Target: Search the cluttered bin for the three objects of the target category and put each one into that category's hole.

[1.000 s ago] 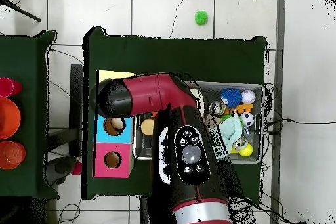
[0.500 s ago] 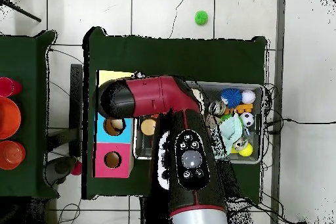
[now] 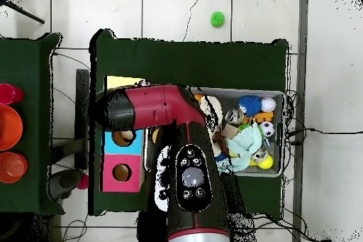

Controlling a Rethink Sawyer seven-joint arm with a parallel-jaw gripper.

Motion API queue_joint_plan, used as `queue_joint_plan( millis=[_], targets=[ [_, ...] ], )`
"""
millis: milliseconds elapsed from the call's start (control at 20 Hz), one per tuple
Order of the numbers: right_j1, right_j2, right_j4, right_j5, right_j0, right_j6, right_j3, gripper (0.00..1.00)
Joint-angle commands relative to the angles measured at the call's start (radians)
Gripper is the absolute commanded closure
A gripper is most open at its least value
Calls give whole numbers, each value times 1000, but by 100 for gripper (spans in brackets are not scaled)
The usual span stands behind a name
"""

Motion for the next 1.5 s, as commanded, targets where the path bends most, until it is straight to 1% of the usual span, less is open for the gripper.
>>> queue_joint_plan(
  millis=[50, 300, 650, 800, 1150, 1500],
  targets=[
    [5, -41, 57, 28, 30, 278, 69, 100],
    [10, -56, 83, 10, 43, 268, 78, 100],
    [20, -63, 108, -11, 39, 233, 81, 100],
    [22, -63, 111, -9, 39, 219, 81, 100],
    [28, -58, 112, -50, 32, 211, 82, 100],
    [30, -61, 113, -54, 31, 206, 82, 100]
  ],
)
